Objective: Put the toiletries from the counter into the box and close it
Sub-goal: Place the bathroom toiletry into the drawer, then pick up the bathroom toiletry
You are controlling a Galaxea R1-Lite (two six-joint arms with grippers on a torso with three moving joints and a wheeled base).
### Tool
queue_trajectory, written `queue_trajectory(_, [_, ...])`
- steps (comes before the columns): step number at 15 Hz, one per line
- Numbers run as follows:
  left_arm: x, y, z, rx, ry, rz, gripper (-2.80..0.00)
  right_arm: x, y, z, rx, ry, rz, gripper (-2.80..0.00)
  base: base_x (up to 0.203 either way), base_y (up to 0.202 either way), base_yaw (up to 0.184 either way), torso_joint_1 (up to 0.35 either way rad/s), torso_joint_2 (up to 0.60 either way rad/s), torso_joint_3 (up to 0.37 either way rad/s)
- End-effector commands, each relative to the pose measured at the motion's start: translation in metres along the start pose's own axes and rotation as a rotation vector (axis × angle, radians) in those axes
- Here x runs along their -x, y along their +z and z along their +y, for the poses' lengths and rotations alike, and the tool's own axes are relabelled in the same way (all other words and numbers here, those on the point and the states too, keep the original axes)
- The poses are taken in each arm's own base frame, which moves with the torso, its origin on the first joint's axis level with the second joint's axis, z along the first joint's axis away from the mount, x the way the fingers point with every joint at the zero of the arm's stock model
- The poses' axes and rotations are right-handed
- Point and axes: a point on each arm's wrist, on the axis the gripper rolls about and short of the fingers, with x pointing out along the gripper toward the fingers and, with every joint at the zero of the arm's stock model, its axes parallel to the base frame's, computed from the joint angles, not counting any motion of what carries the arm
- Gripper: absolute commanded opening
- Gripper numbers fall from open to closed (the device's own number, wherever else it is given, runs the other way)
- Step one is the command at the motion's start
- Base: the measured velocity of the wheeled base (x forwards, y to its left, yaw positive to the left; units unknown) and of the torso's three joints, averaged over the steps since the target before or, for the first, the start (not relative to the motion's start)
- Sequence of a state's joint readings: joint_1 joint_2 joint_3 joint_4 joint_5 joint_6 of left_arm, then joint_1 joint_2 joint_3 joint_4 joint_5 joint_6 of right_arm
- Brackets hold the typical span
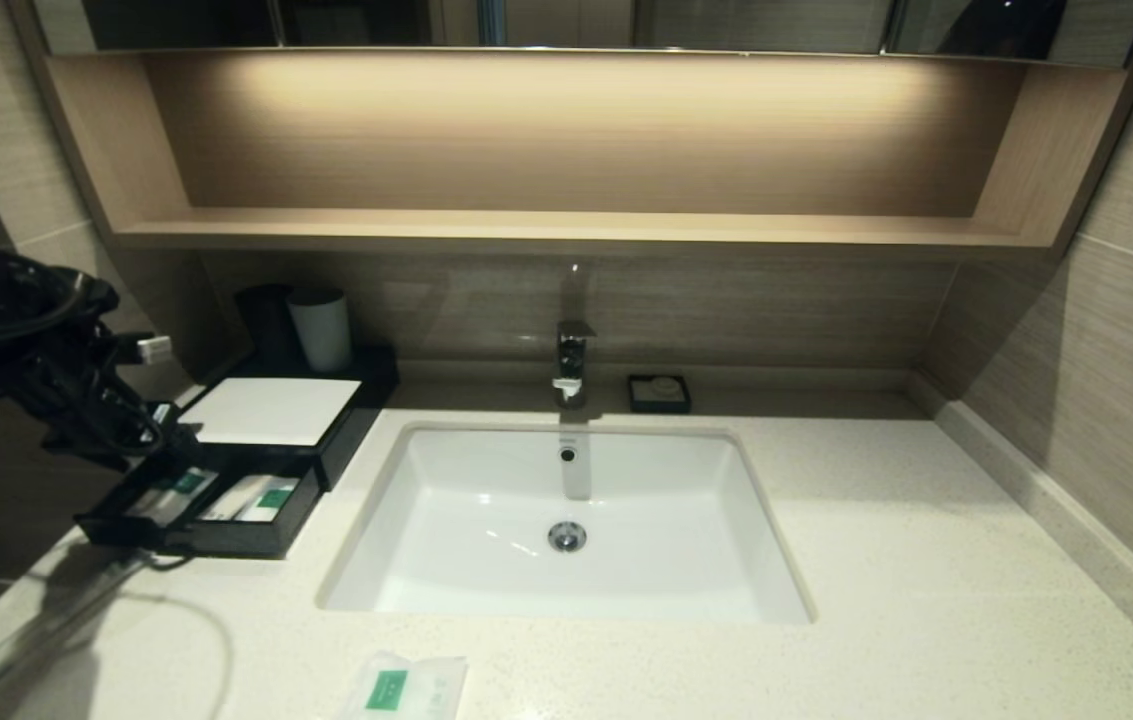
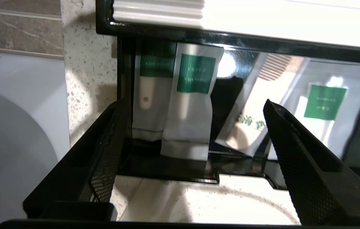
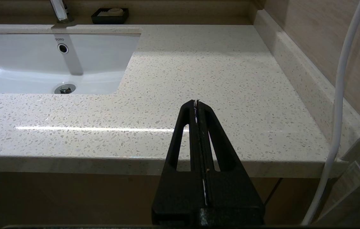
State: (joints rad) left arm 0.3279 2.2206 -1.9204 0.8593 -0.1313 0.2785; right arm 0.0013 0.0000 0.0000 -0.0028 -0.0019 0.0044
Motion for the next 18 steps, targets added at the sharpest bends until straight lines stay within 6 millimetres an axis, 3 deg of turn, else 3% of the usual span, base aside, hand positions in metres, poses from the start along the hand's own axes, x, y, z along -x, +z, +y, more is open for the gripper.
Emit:
queue_trajectory(1, [0.023,-0.001,-0.003,-0.005,0.005,-0.032,0.00,0.000,0.000,0.000,0.000,0.001,0.000,-2.80,0.000,0.000,0.000,0.000,0.00,0.000])
queue_trajectory(8, [0.101,-0.021,-0.016,0.017,0.025,-0.104,0.00,0.000,0.000,0.000,0.000,0.001,0.001,-2.80,0.000,0.000,0.000,0.000,0.00,0.000])
queue_trajectory(9, [0.111,-0.027,-0.016,0.022,0.034,-0.111,-2.80,0.000,0.000,0.000,0.000,0.001,0.001,-2.80,0.000,0.000,0.000,0.000,0.00,0.000])
queue_trajectory(13, [0.145,-0.061,0.000,0.037,0.091,-0.122,-2.80,0.000,0.000,0.000,0.000,0.001,0.000,-2.80,0.000,0.000,0.000,0.000,0.00,0.000])
queue_trajectory(18, [0.158,-0.112,0.033,0.029,0.140,-0.062,-2.80,0.000,0.000,0.000,0.000,0.001,0.001,-2.80,0.000,0.000,0.000,0.000,0.00,0.000])
